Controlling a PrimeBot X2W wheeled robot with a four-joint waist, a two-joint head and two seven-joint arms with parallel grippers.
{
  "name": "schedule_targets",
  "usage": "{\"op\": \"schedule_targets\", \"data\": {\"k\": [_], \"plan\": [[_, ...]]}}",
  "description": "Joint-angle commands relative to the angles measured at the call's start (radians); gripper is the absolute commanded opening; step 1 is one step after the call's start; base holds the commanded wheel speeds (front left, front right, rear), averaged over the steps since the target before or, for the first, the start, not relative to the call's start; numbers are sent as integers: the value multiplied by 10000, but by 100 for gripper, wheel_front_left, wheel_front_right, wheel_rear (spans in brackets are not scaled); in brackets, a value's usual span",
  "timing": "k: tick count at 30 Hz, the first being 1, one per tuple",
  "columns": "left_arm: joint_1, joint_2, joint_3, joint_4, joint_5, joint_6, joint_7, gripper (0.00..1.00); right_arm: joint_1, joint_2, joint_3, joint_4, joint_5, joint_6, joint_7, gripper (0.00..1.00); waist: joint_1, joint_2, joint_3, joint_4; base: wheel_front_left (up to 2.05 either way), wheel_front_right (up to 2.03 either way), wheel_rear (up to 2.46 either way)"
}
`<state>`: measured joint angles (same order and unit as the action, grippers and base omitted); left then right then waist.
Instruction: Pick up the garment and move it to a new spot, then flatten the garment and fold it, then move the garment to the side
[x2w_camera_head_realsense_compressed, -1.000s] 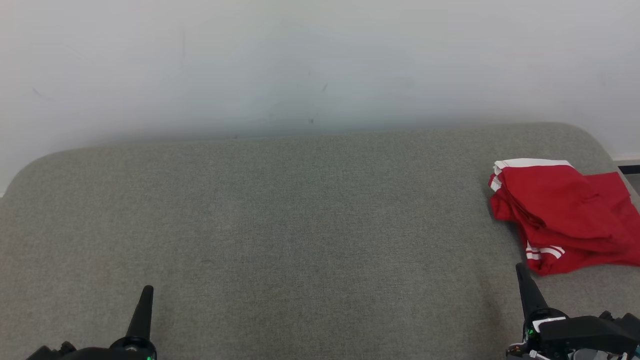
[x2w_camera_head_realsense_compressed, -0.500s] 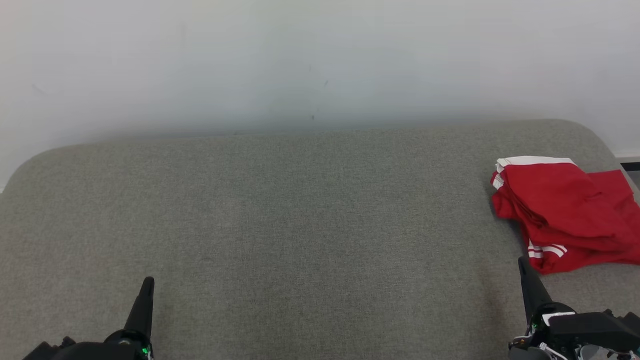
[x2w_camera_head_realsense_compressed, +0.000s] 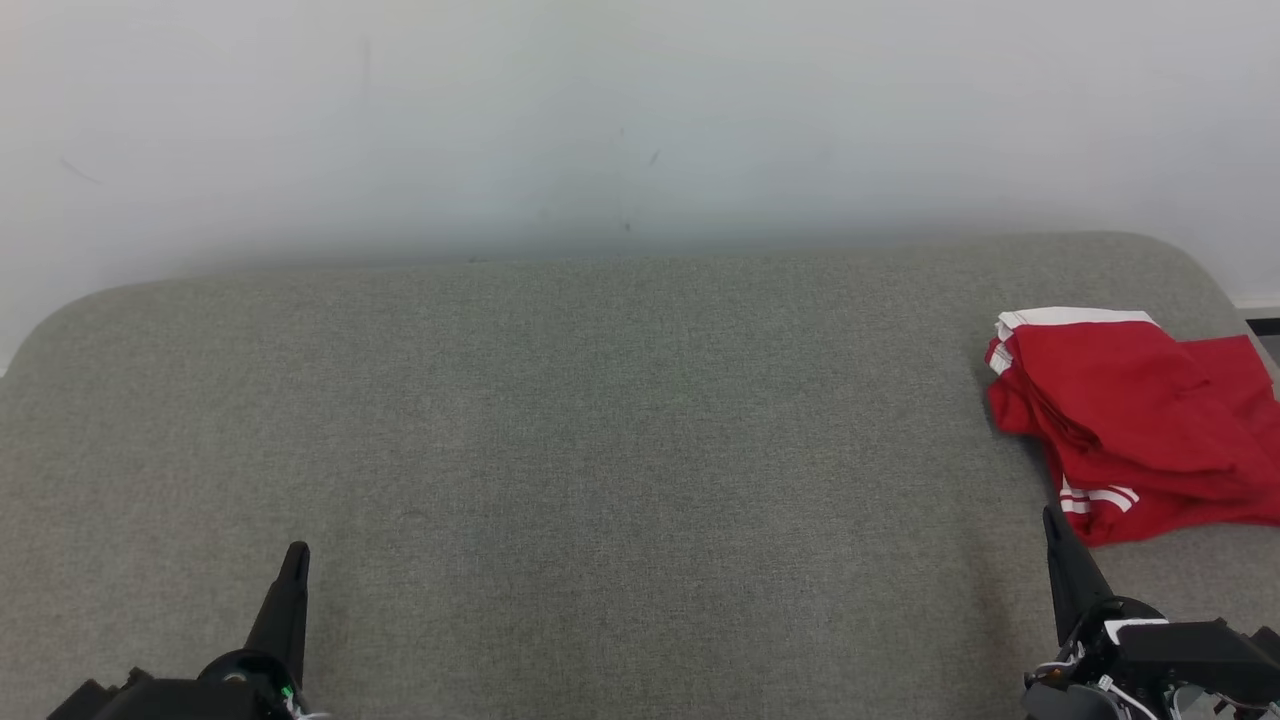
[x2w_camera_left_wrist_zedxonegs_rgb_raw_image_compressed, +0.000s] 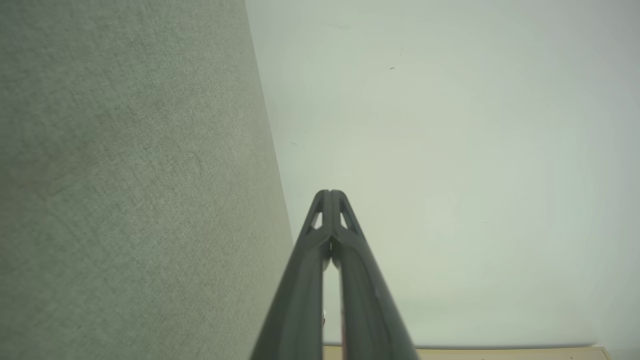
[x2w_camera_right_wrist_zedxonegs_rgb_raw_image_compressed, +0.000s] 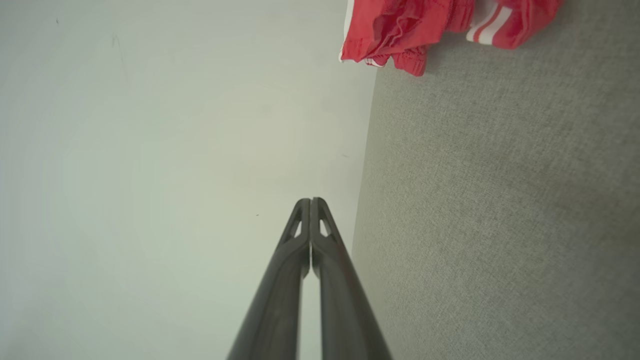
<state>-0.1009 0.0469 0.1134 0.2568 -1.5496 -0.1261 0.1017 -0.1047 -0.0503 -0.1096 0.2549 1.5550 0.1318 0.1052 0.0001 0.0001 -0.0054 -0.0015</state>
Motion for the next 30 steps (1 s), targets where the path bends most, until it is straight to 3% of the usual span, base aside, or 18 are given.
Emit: {"op": "schedule_targets", "data": {"k": [1,30], "plan": [[-170,57,38,-70,-276,-56,67,0,-122,1,-40,-49,223,-20,57,0,-1,-1,16,4,0,0,0],[-166,58,38,-86,-640,-61,175,0,-113,2,-74,-74,576,-21,123,0,-1,-1,64,15,0,0,0]]}}
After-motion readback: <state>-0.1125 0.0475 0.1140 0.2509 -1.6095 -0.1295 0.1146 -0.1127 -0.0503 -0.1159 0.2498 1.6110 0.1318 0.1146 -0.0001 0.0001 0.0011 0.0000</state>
